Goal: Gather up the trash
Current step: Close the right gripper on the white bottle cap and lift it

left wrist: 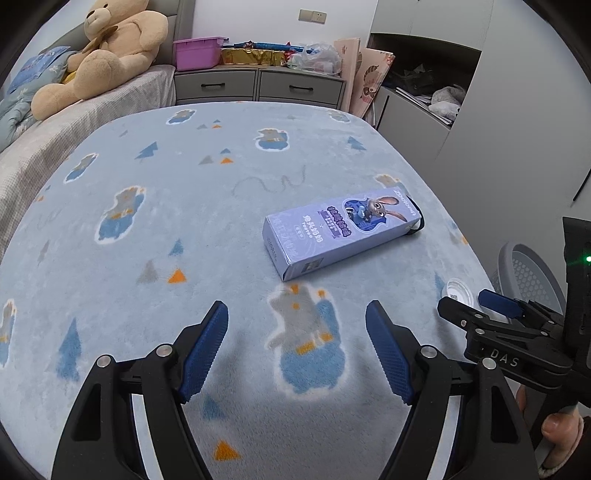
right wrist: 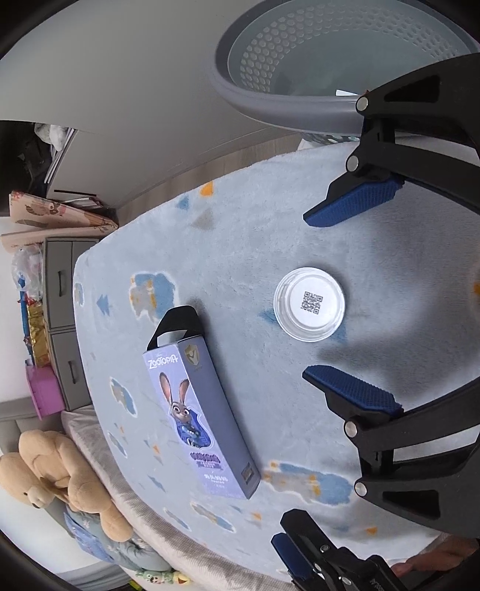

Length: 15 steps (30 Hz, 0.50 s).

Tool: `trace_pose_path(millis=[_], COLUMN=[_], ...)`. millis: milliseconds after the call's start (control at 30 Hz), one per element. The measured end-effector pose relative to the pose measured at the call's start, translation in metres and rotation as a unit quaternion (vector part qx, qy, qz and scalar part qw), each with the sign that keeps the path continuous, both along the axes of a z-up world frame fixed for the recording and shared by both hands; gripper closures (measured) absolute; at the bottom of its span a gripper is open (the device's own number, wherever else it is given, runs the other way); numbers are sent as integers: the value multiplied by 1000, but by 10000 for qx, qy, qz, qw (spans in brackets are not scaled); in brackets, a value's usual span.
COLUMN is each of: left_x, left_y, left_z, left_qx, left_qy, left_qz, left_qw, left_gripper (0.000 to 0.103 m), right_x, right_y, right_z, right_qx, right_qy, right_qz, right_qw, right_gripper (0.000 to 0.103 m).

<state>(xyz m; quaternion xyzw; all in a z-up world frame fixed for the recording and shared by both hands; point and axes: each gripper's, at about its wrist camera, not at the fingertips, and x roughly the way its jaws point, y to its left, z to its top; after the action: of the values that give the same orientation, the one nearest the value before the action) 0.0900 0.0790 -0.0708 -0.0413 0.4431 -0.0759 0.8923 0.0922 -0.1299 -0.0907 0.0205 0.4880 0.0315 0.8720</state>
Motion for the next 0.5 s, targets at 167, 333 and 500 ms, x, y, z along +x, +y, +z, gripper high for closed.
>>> trace_pose_path(millis=[167, 333, 500], left_x=[5, 10, 19], left_y=[0, -1, -1], left_z=[-2, -2, -4], left_qx=[41, -1, -80], left_qy=[-17, -15, 71], left_qz=[-25, -102, -264], left_qw=[10000, 9999, 9996], left_gripper=[29, 29, 29], right_x=[4, 1, -5], right_y=[5, 6, 3], right_z=[-4, -1, 4], right_qx=[-183, -276, -86], right_qy=[-24, -96, -135], right_qz=[0, 30, 22], right_qw=[9998, 9996, 9999], right_gripper=[36, 61, 64])
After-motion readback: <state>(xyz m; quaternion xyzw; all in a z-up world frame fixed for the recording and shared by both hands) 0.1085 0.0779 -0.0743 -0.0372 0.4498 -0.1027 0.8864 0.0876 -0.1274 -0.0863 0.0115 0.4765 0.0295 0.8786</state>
